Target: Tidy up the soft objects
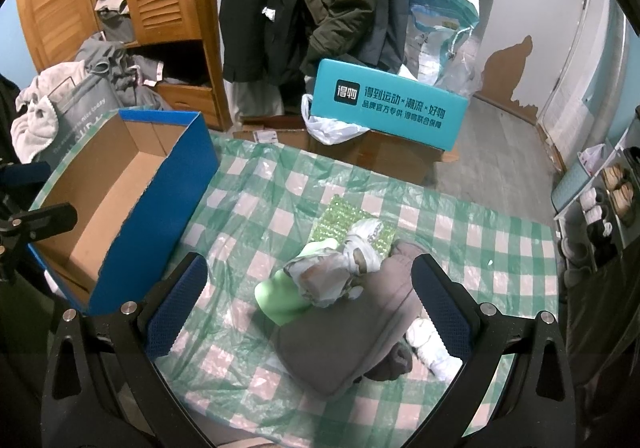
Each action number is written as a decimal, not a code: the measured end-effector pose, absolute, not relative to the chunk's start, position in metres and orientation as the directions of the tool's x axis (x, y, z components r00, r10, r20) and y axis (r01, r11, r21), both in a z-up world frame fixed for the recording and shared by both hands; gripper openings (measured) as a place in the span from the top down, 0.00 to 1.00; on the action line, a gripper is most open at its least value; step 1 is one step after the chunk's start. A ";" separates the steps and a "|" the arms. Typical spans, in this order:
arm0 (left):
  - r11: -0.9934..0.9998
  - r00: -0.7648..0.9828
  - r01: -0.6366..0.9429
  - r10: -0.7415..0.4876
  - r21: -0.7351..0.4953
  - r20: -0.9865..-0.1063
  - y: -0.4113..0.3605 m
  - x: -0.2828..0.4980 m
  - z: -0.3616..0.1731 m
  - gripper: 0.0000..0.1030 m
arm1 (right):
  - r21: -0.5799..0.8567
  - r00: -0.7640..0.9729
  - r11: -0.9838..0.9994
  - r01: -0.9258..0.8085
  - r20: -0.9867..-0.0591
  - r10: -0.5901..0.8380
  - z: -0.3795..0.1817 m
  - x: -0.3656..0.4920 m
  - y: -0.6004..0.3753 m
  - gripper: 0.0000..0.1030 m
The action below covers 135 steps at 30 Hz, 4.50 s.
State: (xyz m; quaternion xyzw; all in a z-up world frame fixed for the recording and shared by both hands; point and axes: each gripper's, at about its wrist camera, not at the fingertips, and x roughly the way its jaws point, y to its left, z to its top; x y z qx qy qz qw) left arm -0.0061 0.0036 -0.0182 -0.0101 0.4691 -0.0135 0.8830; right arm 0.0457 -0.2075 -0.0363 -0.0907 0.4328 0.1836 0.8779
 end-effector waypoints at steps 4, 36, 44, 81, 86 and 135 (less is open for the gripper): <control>0.999 0.559 0.014 -0.034 -0.031 -0.829 0.003 -0.005 -0.018 0.07 | -0.001 0.557 0.916 -0.400 -0.794 0.243 -0.036 0.047 -0.208 0.02; 0.995 0.489 0.089 -0.080 -0.041 -0.868 -0.043 0.026 -0.027 0.07 | 0.017 0.539 0.961 -0.276 -0.825 0.170 -0.051 0.060 -0.281 0.02; 0.988 0.464 0.151 -0.101 -0.033 -0.880 -0.071 0.040 -0.037 0.07 | 0.029 0.529 0.975 -0.219 -0.836 0.143 -0.059 0.064 -0.314 0.02; 0.955 0.288 0.283 -0.178 -0.094 -0.941 -0.167 0.116 -0.131 0.07 | 0.023 0.309 0.985 -0.170 -0.948 0.076 -0.166 0.091 -0.372 0.02; 0.954 0.267 0.272 -0.202 -0.127 -0.943 -0.171 0.124 -0.142 0.07 | 0.003 0.291 0.980 -0.198 -0.955 0.062 -0.178 0.094 -0.366 0.02; 0.937 0.408 0.318 -0.271 -0.142 -0.872 -0.147 0.094 -0.083 0.85 | 0.005 0.385 0.977 -0.211 -0.919 0.088 -0.110 0.081 -0.352 0.51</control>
